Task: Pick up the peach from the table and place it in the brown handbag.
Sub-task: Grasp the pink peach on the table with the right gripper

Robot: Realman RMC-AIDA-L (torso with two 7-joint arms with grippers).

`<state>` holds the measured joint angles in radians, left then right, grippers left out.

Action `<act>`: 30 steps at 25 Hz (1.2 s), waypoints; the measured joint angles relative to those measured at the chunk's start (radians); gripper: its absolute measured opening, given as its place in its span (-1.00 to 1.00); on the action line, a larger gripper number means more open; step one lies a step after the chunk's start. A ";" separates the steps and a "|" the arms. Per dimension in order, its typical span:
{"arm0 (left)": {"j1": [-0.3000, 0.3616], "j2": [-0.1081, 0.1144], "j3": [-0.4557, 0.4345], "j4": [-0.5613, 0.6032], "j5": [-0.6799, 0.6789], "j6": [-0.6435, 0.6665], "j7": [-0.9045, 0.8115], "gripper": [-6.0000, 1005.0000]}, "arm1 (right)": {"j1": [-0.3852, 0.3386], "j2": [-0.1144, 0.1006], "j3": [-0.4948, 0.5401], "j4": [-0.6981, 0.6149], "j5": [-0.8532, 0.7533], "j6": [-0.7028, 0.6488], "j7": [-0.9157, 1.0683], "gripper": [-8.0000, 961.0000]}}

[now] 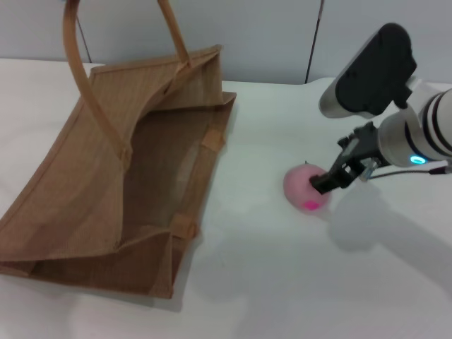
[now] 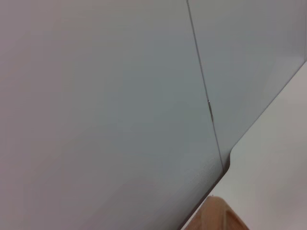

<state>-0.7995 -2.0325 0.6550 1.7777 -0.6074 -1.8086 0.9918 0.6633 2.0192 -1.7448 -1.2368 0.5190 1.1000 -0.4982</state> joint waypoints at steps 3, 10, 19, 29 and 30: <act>-0.004 0.000 0.000 0.001 0.001 -0.004 0.000 -0.77 | 0.024 0.000 -0.005 0.042 0.000 0.008 0.004 0.85; -0.008 0.001 0.000 0.002 0.004 -0.003 0.000 -0.77 | 0.057 0.002 -0.006 0.076 0.011 0.011 0.015 0.85; -0.008 0.003 0.000 0.003 0.029 -0.001 0.001 -0.78 | 0.076 0.001 -0.021 0.036 0.104 0.064 0.008 0.85; -0.007 0.005 0.000 0.012 0.031 -0.002 0.002 -0.78 | 0.067 0.001 -0.027 0.015 0.128 0.071 0.011 0.85; -0.007 0.005 0.000 0.015 0.031 -0.002 0.002 -0.78 | 0.067 0.001 -0.029 0.020 0.127 0.069 0.011 0.85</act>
<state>-0.8068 -2.0278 0.6550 1.7928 -0.5767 -1.8105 0.9937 0.7307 2.0201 -1.7740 -1.2165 0.6460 1.1692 -0.4870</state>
